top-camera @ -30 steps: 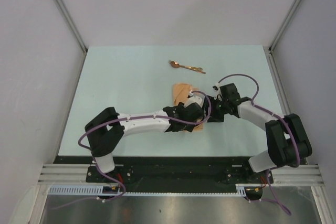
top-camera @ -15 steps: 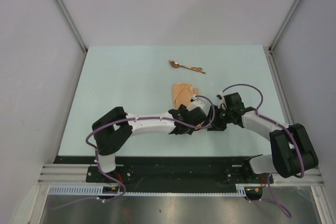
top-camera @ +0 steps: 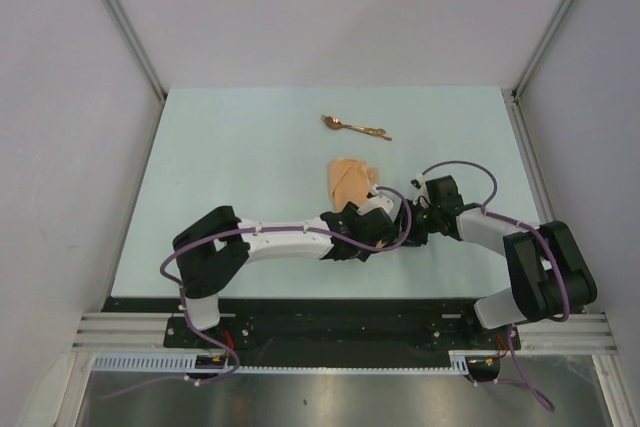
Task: Fold the napkin into a case and place the utensils inside
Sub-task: Smooth out the 2/3-rectangle-folded napkin at the center of the board.
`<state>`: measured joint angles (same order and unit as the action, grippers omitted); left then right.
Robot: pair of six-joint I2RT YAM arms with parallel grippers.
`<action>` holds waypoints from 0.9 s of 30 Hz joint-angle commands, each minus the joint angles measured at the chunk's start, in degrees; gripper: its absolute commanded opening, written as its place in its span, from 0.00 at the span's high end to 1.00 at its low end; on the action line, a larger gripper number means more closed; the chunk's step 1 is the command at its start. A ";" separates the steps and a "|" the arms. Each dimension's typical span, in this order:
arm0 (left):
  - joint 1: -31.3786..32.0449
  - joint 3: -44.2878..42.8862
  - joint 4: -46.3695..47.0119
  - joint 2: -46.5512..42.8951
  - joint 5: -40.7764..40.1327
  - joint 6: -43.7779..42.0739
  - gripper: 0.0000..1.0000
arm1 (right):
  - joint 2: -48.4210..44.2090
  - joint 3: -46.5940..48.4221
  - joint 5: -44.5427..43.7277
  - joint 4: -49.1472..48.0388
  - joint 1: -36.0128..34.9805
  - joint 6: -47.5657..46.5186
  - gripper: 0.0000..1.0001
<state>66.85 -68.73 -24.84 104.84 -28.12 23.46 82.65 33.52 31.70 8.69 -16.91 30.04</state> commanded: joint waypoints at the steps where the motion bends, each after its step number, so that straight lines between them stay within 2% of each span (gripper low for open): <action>1: 0.39 -0.52 0.68 -0.43 -2.80 -1.14 0.33 | 0.84 -0.03 1.78 -2.62 0.47 0.37 0.71; 4: 0.39 -2.89 -2.84 2.29 -7.03 -0.53 0.34 | 1.46 -0.03 2.13 -3.24 0.56 0.63 0.74; 11: 0.39 -1.32 -1.35 3.18 -7.39 -1.31 0.39 | 3.30 -0.12 3.19 -4.99 0.65 1.77 0.82; 15: 0.21 -0.88 -1.79 3.00 -10.46 -1.49 0.46 | 4.09 -0.12 3.10 -5.52 0.65 1.77 0.96; 16: 0.12 -0.71 -2.31 3.00 -10.99 -1.40 0.53 | 4.44 -0.03 3.01 -5.52 0.65 1.69 1.00; 18: -0.40 -0.18 -2.49 2.92 -12.13 -0.79 0.60 | 5.50 0.14 2.84 -5.52 0.65 1.60 1.00; 19: -0.49 0.61 -2.75 2.66 -12.05 -0.61 0.68 | 5.85 0.14 2.58 -5.61 0.65 1.69 1.00; 21: -0.93 1.58 -2.67 2.22 -11.96 0.00 0.74 | 6.29 -0.03 2.31 -6.40 0.73 1.95 1.00; 27: -0.93 5.36 -4.25 0.11 -11.96 2.89 0.76 | 6.56 0.06 1.26 -6.84 0.73 1.95 1.00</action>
<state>66.30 -65.63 -26.70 108.22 -37.67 23.94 88.62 33.52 34.00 3.57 -16.51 31.97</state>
